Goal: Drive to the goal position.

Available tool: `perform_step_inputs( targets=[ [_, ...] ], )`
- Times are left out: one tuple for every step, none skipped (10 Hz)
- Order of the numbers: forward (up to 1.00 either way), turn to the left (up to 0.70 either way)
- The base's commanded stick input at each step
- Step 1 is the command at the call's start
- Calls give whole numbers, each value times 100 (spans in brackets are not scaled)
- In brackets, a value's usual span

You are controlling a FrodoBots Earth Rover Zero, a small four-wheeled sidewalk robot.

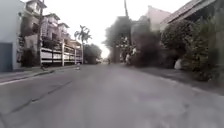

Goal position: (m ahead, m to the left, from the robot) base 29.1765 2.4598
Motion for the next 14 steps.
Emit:
perform_step_inputs(
  targets=[
    [70,0],
    [70,-4],
    [70,-16],
    [70,-28],
    [70,-33],
    [70,-32],
    [70,-13],
    [70,0],
    [70,0],
    [70,0],
    [70,0],
    [70,0],
    [70,0],
    [70,0]
  ],
)
